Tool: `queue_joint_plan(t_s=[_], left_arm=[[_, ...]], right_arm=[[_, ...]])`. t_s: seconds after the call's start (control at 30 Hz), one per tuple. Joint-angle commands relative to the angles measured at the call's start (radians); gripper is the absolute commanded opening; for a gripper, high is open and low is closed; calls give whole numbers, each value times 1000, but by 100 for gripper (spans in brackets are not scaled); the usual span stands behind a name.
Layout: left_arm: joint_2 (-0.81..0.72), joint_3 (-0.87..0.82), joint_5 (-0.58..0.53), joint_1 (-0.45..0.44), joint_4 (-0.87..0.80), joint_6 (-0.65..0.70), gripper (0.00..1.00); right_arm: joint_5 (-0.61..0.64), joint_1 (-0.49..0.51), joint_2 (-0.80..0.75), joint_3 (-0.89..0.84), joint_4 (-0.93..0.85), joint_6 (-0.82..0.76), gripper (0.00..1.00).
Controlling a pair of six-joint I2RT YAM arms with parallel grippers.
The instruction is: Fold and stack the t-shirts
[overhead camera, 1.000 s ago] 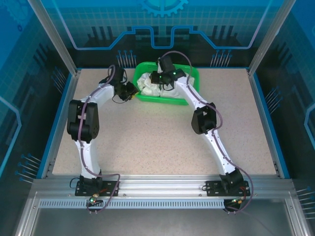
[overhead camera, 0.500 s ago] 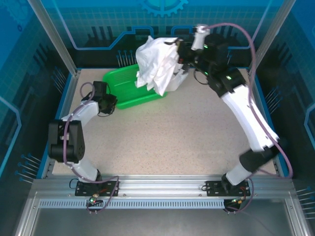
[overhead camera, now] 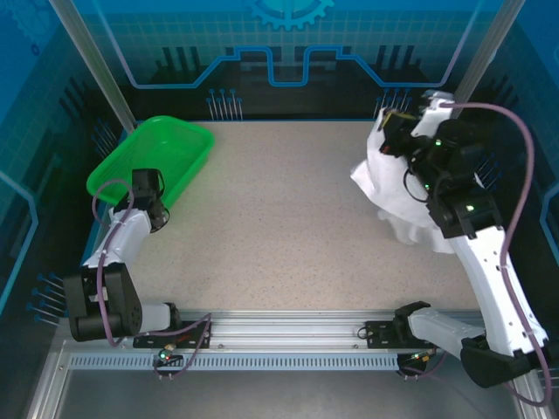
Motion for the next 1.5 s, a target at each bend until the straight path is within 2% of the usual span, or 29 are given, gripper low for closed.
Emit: queue_joint_plan(t_s=[0.0,0.07,0.23,0.3,0.43,0.53,0.67,0.7,0.73,0.8,0.83,0.9,1.0,1.07,1.1,1.2,1.3,1.33,1.37,1.4,1.43,1.47], left_arm=[[3,-27,-154,19,-126,-183,0],[24,-31,-189,21,-129,-248,0],[134,-15,-165,19,-25,-286,0],[181,-14,-152,15,64,-290,4],[268,62,-185,15,70,-307,3],[323,112,-176,15,95,-321,9],[380,161,-144,13,217,-237,30],[383,158,-119,15,267,-207,39],[375,152,-96,15,294,-169,56],[336,142,-42,13,318,-102,95],[308,142,-13,11,305,-70,99],[215,135,39,-1,265,29,99],[45,158,34,-73,129,180,99],[-56,183,4,-163,23,238,99],[-104,168,-6,-222,24,256,99],[-210,46,51,-370,164,249,99],[-222,-50,149,-492,313,304,99],[-205,-61,177,-529,327,340,99],[-182,-70,205,-561,336,367,99],[-147,-86,286,-576,389,420,99],[-104,-101,369,-580,434,456,99],[-70,-105,421,-587,439,466,99]], right_arm=[[-92,14,25,-79,21,24,0],[-112,33,37,-111,28,16,0],[-143,102,88,-135,17,-26,0],[-145,130,106,-146,18,-28,0],[-150,178,128,-189,50,-35,0],[-162,203,146,-203,59,-45,0],[-161,219,174,-199,53,-43,0],[-161,221,180,-193,47,-40,0],[-161,226,184,-187,43,-39,0],[-147,237,191,-166,24,-44,0],[-140,241,193,-158,16,-44,0],[-127,246,197,-135,-6,-44,0],[-106,247,207,-112,-33,-35,0],[-90,248,224,-91,-58,-24,0],[-84,248,234,-79,-69,-18,0],[-60,239,285,-29,-123,17,0],[-86,216,374,46,-172,42,0],[-115,208,415,74,-176,39,6],[-130,203,455,102,-186,33,21],[-129,199,506,148,-212,21,42],[-110,191,552,192,-243,12,54],[-90,184,588,225,-273,9,58]])
